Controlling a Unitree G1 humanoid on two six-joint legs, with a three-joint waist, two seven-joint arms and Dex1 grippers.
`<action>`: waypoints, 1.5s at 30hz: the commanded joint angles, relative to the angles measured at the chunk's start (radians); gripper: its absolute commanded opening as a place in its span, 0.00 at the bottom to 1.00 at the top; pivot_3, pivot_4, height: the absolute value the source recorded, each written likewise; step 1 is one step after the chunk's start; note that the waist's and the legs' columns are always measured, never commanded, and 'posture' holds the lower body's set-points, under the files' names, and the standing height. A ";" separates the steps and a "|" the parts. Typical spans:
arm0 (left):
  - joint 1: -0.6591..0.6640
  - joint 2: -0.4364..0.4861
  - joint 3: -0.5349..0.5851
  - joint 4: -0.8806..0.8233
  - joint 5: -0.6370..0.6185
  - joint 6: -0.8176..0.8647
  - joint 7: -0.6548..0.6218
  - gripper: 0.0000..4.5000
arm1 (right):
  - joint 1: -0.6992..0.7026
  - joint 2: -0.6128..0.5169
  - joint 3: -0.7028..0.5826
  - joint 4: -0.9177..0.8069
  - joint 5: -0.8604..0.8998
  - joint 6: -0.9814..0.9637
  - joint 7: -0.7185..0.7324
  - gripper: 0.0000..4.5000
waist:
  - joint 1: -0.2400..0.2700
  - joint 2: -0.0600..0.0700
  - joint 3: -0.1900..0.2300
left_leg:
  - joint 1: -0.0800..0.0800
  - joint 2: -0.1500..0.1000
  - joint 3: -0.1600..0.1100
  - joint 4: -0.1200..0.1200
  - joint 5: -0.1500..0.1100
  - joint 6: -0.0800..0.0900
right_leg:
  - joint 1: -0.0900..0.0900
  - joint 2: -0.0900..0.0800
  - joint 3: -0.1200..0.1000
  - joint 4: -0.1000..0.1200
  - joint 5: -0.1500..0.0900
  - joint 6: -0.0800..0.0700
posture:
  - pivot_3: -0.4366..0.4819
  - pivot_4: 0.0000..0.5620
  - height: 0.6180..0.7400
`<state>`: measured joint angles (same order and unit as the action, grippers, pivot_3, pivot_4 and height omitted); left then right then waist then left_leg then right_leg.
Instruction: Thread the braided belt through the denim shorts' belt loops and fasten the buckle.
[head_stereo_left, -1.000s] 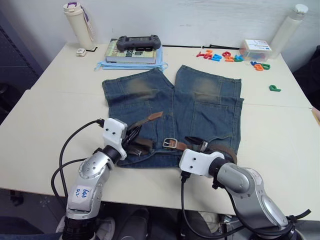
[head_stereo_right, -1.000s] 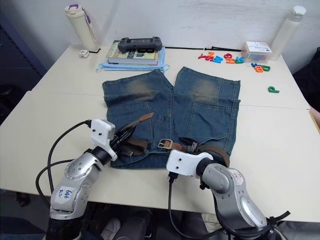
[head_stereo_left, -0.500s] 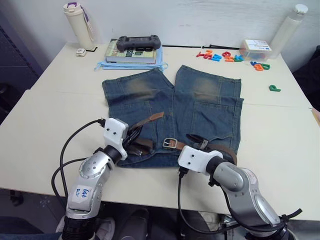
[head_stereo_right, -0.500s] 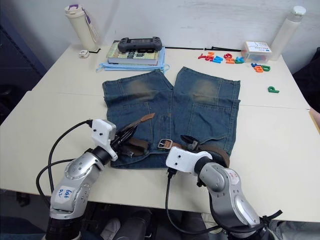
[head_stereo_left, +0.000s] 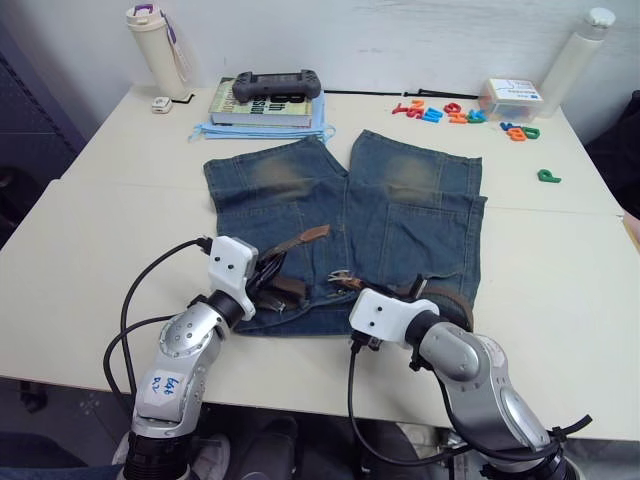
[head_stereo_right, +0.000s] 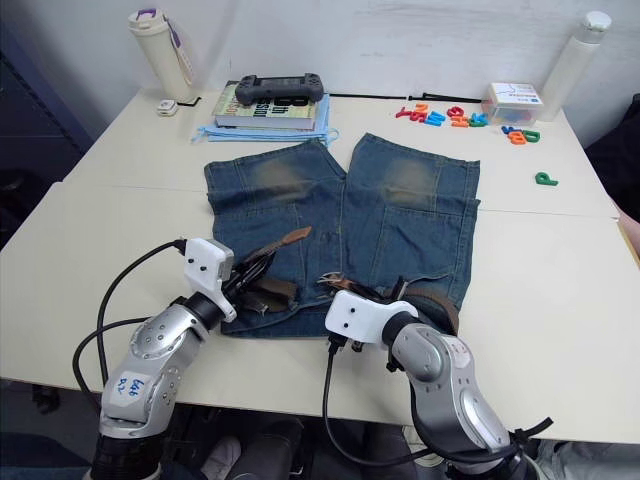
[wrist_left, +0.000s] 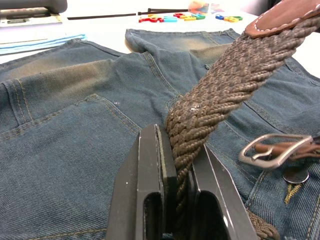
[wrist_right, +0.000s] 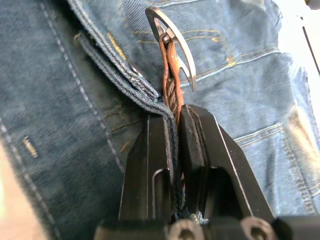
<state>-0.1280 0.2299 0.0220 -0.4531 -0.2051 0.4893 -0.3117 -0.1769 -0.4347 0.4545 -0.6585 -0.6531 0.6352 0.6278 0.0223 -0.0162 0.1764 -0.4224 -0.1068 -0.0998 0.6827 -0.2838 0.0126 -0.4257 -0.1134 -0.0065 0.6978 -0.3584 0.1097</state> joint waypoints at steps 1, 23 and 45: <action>-0.013 0.001 0.009 -0.014 -0.025 0.020 0.003 0.00 | -0.031 0.033 -0.021 -0.049 -0.039 -0.005 -0.031 0.01 | 0.000 0.000 0.000 | 0.000 0.000 0.000 0.000 0.000 0.000 | 0.000 0.000 0.000 0.000 0.000 0.000 | 0.48 0.27 0.40; -0.107 0.066 -0.052 0.100 -0.103 0.403 0.003 0.00 | 0.110 0.403 -0.126 -0.054 0.121 0.085 -0.272 0.01 | -0.001 0.001 -0.001 | 0.000 -0.001 0.000 0.000 0.001 -0.002 | -0.002 0.001 0.002 0.004 0.000 0.000 | 0.48 0.27 0.40; -0.206 -0.015 -0.081 0.139 -0.112 0.447 0.021 0.00 | 0.087 0.326 -0.087 -0.057 0.175 0.043 -0.279 0.01 | 0.001 0.001 -0.002 | 0.001 -0.001 0.000 0.000 0.002 -0.002 | -0.002 0.001 0.002 0.006 0.000 0.000 | 0.48 0.27 0.40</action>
<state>-0.3304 0.2254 -0.0383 -0.3102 -0.3082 0.9300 -0.2876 -0.0739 -0.1091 0.3543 -0.6767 -0.4904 0.7039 0.3472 0.0232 -0.0155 0.1749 -0.4218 -0.1081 -0.0998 0.6830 -0.2817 0.0104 -0.4280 -0.1130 -0.0041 0.7041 -0.3586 0.1093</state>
